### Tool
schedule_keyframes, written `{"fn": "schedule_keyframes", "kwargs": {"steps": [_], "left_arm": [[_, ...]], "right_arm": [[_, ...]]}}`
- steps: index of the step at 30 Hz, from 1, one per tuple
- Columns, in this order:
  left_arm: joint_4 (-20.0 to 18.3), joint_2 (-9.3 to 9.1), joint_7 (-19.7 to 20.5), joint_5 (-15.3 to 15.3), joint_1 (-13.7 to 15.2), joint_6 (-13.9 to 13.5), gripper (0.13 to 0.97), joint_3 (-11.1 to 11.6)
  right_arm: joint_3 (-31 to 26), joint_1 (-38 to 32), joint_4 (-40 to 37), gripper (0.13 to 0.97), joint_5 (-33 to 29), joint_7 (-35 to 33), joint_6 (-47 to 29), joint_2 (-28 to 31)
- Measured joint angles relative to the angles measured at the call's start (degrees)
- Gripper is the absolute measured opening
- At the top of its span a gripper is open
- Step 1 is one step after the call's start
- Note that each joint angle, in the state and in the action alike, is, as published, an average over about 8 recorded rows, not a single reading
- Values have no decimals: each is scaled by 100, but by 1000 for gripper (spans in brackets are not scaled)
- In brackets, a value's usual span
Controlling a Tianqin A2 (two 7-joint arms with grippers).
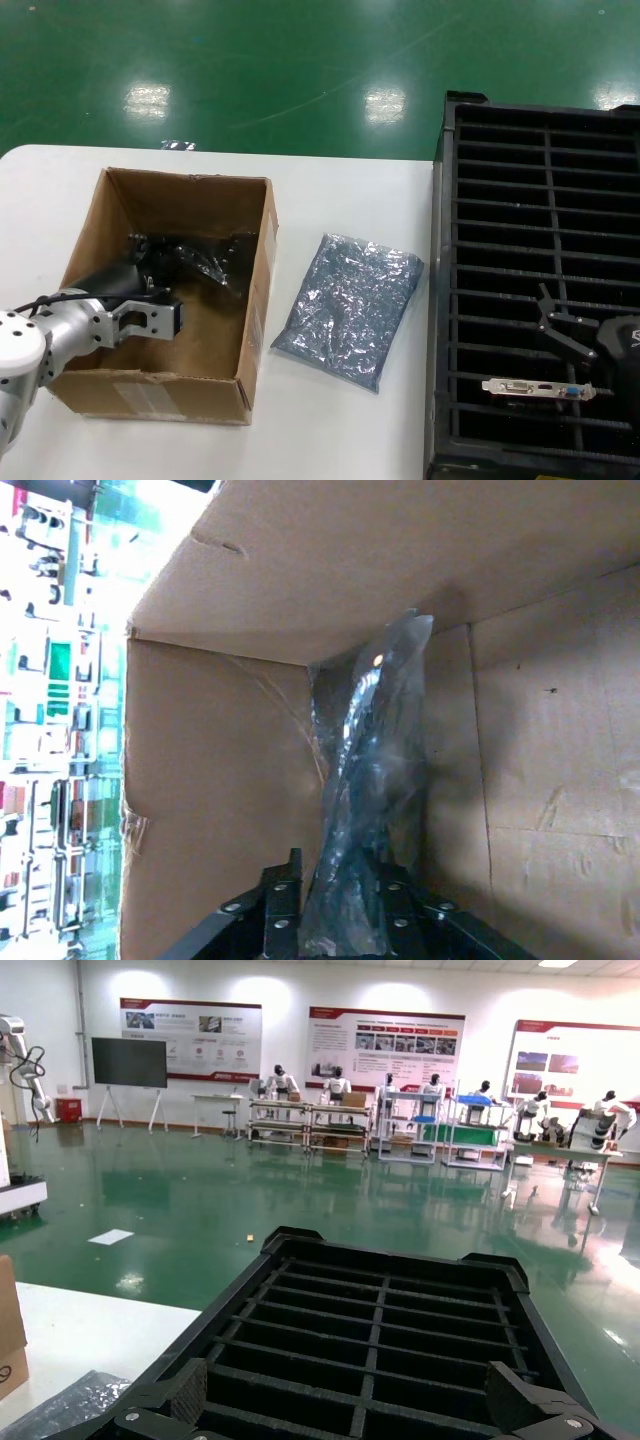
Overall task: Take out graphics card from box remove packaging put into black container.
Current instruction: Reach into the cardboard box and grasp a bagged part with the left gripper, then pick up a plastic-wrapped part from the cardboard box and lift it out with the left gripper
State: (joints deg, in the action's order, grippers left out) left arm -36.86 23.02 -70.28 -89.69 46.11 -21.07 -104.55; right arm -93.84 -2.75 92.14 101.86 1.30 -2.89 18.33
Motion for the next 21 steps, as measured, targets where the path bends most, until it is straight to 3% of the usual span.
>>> {"fn": "schedule_keyframes", "kwargs": {"steps": [8, 14, 21], "left_arm": [[-64, 33, 79, 19, -50, -15, 225, -28], [-233, 79, 160, 16, -142, -28, 179, -30], [-888, 263, 502, 112, -445, 46, 147, -46]], "right_arm": [[0, 0, 0, 966, 0, 0, 0, 0], [0, 0, 0, 966, 0, 0, 0, 0], [0, 0, 0, 966, 0, 0, 0, 0]]}}
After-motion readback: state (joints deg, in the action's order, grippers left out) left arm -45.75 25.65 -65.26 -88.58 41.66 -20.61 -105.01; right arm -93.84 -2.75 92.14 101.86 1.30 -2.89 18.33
